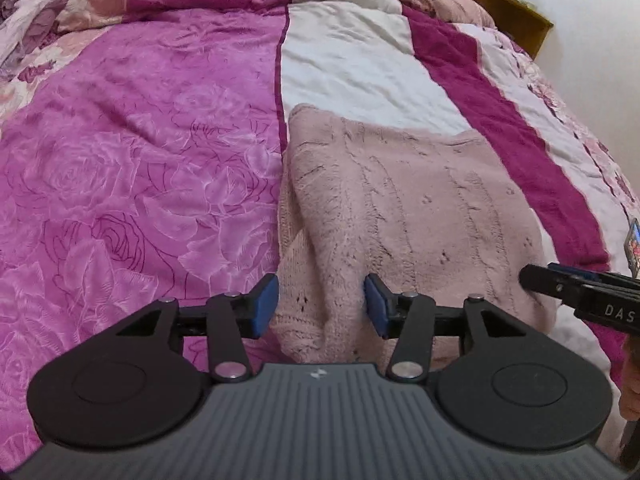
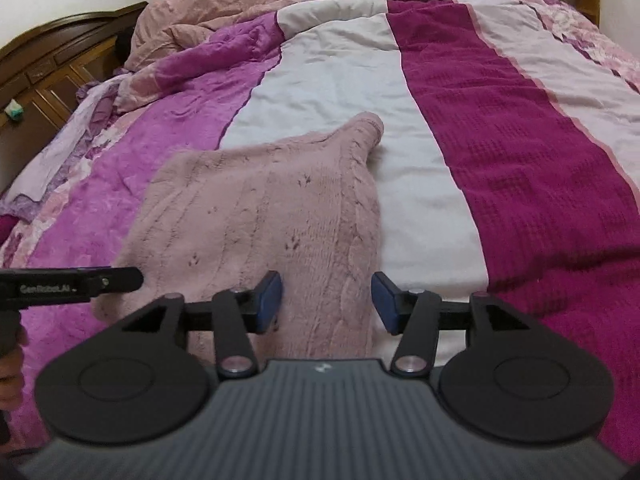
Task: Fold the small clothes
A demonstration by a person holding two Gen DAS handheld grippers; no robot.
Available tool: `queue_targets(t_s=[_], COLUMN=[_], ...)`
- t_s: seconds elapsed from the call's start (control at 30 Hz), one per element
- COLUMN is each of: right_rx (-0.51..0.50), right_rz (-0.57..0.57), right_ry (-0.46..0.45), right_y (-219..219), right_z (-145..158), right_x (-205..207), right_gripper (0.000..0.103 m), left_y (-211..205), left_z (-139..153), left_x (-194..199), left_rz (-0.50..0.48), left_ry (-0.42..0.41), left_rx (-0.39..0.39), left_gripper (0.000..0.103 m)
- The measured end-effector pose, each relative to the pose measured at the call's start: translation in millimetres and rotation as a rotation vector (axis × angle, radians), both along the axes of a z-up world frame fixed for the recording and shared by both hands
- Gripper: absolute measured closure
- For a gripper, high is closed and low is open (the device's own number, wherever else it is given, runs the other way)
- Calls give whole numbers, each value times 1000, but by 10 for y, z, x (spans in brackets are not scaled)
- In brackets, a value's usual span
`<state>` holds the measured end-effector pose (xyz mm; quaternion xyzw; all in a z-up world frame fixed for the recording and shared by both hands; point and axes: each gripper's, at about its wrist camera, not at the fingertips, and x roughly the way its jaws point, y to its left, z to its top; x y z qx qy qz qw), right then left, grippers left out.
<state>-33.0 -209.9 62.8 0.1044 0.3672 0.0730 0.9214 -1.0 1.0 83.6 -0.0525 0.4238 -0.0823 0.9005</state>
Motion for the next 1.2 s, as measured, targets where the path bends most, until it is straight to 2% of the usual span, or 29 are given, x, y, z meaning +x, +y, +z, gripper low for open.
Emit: queue_targets(t_s=[0.13,0.2,0.27,0.4,0.53,0.7,0.87,1.0,1.2], right_rx=[-14,-35,-41,-62,-89,-108,-97,-90,-99], right_rz=[3,6,12,20,30,26,4,-12,-19], right_ry=[6,5,11,50,96,96,126,146,162], right_y=[-17,-12,-2,58,145,214,207,211,234], right_z=[39,61,54,-57,-196,-247,-326,-386,-416], right_x=[-143,-236,-316,-416,-442,-444,-421,-435,-419], right_gripper=[50,45,34,32,32,32,29,28,28], left_y=[-76,-125,-182,-332,-468,-602,-545,-500,-502], left_z=[123,157,147,16,-166,-308,-419,-450,-481], left_x=[-188,-294,-408,-516,-514,-492,-439,-423,-397], left_rz=[-10,-10,-2,10,-5,-11,30,53,46], left_ry=[-23,-27,-28,-25,30,80,147,158,161], left_rx=[32,37,44,101,123,187,163,143,153], left_gripper=[46,37,29,21,20,20,20,20,20])
